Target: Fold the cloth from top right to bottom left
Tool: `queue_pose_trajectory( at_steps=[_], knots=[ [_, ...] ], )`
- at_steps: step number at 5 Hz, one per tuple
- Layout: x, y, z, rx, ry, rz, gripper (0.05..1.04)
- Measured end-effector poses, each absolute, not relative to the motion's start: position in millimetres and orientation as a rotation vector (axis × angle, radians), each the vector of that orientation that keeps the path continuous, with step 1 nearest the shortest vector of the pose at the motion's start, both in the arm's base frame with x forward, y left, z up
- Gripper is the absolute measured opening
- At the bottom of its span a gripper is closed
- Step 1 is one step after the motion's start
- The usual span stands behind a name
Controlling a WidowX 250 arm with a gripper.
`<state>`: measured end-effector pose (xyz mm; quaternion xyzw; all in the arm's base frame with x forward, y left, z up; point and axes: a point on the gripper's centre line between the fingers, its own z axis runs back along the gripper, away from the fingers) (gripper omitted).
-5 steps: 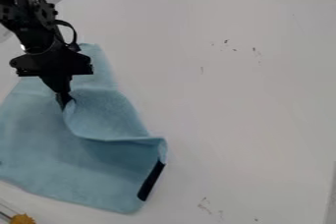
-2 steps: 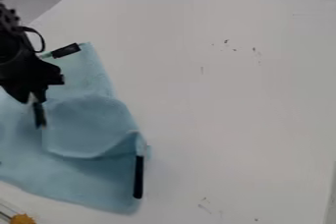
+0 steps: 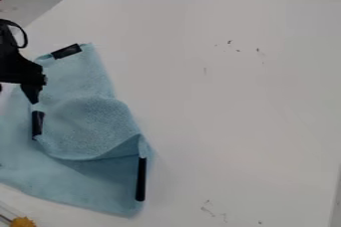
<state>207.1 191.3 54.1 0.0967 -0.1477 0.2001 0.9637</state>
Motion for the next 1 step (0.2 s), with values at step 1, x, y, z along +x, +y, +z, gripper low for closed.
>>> queue_pose_trajectory(
  at_steps=[1],
  knots=[
    [218.6, 189.2, 58.7, 0.188, -0.260, 0.320, 1.003]
  ],
)
